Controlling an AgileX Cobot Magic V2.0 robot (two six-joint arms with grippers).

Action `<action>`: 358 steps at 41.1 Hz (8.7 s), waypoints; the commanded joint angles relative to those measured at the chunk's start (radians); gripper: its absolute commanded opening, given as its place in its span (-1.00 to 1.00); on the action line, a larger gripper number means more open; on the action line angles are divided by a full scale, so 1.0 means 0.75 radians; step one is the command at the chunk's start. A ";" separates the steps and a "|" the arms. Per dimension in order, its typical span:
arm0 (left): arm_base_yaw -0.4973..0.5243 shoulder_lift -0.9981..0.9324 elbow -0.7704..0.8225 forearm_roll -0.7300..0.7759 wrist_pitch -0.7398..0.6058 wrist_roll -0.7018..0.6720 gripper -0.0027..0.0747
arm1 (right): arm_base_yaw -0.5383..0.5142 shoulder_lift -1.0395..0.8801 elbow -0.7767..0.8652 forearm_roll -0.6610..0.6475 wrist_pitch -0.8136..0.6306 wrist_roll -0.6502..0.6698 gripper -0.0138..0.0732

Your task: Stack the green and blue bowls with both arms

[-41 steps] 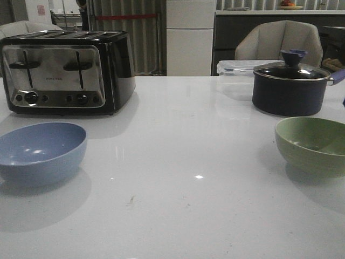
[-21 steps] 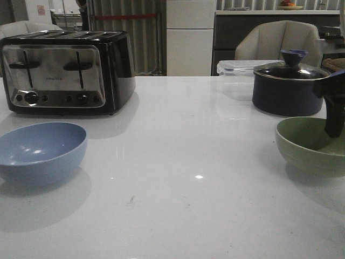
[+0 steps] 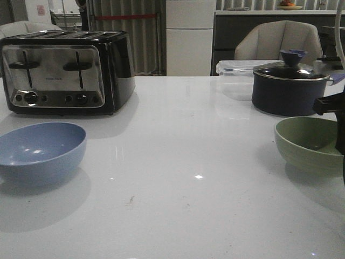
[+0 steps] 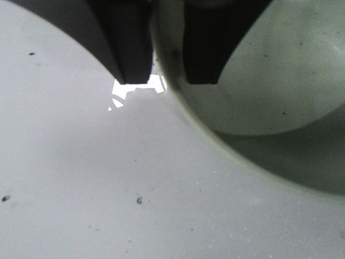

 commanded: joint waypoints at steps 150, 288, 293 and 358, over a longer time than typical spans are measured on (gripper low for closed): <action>-0.092 0.537 -0.198 -0.047 -0.029 0.110 0.53 | 0.733 -1.764 0.904 0.149 -0.082 -0.001 0.26; -0.731 1.783 -1.223 -0.233 0.157 0.209 0.17 | 0.733 -1.764 0.904 0.149 -0.081 -0.001 0.26; -0.729 1.701 -1.247 -0.174 0.175 0.209 0.17 | 0.733 -1.764 0.904 0.149 -0.081 -0.001 0.26; -0.861 0.319 -0.334 0.218 0.089 -0.201 0.17 | 0.733 -1.764 0.904 0.149 -0.081 -0.001 0.26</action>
